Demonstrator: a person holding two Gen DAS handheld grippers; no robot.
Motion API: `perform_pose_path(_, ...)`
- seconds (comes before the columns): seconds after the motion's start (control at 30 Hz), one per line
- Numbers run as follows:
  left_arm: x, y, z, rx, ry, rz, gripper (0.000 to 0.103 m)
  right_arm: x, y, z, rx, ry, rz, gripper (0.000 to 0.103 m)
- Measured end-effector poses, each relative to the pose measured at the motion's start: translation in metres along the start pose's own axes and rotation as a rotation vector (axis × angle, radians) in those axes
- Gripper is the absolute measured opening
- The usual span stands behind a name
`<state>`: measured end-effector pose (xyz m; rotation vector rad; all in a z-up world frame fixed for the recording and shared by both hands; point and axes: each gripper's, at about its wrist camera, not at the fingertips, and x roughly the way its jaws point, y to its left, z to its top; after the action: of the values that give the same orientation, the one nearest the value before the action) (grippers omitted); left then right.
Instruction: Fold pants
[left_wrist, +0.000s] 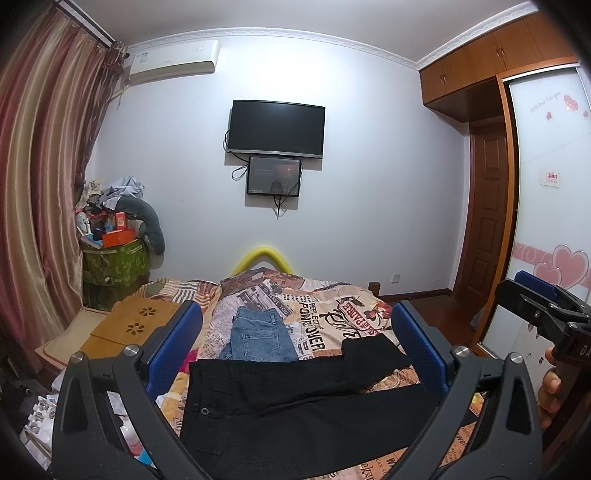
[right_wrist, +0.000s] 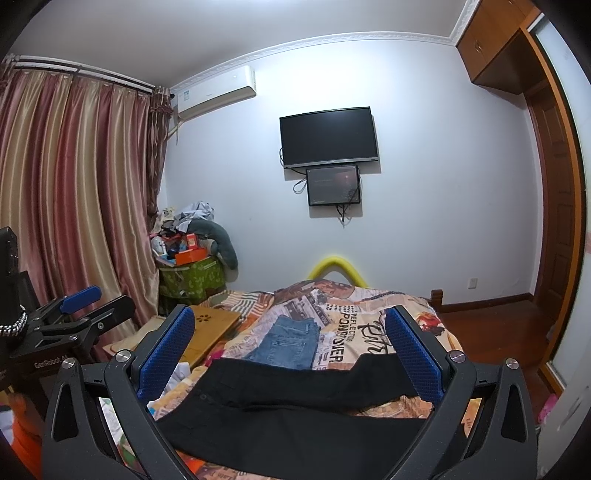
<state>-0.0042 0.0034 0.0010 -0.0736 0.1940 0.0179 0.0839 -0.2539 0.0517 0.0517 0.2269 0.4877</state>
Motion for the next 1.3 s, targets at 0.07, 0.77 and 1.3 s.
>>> perform_pose_path(0.07, 0.0008, -0.0002, -0.0012, 0.000, 0.000, -0.001, 0.103, 0.0002, -0.0005, -0.0001, 0.001, 0.000, 0.000, 0.103)
perform_pose_path(0.77, 0.0044, -0.0039, -0.0010, 0.007, 0.004, 0.001, 0.103, 0.0028, 0.0002, -0.0015, 0.001, 0.006, 0.000, 0.103)
perform_pose_path(1.3, 0.0098, -0.0042, -0.0014, 0.001, 0.016, 0.001, 0.103, 0.0042, -0.0007, -0.0040, 0.004, 0.014, -0.007, 0.103)
